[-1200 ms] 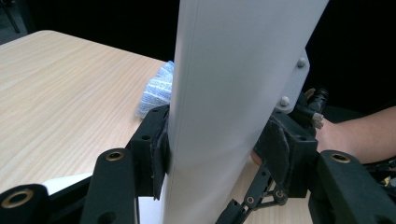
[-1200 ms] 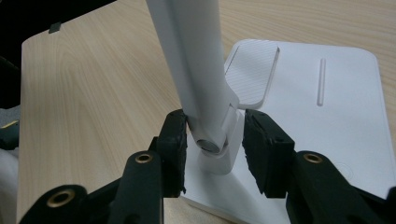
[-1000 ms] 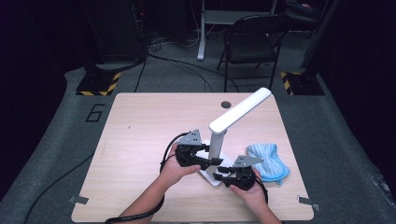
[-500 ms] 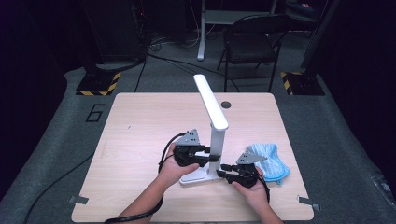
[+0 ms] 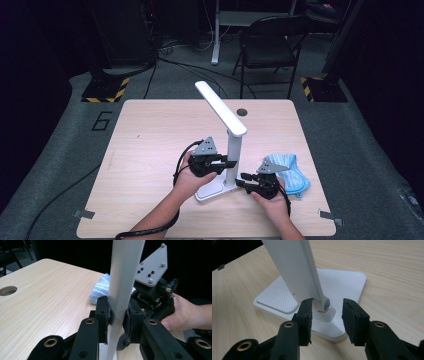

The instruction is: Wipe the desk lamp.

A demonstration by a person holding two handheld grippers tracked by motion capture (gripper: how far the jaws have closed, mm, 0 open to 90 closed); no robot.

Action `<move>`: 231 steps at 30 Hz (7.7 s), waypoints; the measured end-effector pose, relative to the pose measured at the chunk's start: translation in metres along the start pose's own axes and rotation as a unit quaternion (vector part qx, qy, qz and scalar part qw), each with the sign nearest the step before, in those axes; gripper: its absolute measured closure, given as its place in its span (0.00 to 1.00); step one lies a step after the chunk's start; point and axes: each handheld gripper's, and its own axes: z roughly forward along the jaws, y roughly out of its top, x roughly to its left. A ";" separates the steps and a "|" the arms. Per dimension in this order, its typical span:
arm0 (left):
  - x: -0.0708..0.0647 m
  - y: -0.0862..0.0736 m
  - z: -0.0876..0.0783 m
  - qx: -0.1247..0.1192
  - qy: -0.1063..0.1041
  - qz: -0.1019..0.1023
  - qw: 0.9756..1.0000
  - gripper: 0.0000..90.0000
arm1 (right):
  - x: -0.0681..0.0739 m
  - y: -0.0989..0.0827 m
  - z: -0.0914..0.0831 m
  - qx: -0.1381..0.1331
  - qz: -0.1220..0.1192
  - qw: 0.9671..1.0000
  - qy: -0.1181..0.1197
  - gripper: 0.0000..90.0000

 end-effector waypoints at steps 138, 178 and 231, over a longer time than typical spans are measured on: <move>0.038 -0.118 -0.020 0.109 0.126 -0.111 0.980 0.20 | 0.012 0.055 0.042 -0.030 -0.051 0.995 -0.080 0.56; 0.026 -0.127 -0.014 0.115 0.143 -0.157 0.970 0.10 | 0.006 0.054 0.052 -0.024 -0.034 0.997 -0.067 0.55; 0.009 -0.125 0.000 0.120 0.182 -0.163 0.962 0.00 | -0.075 -0.012 -0.063 0.048 0.044 0.964 -0.256 0.41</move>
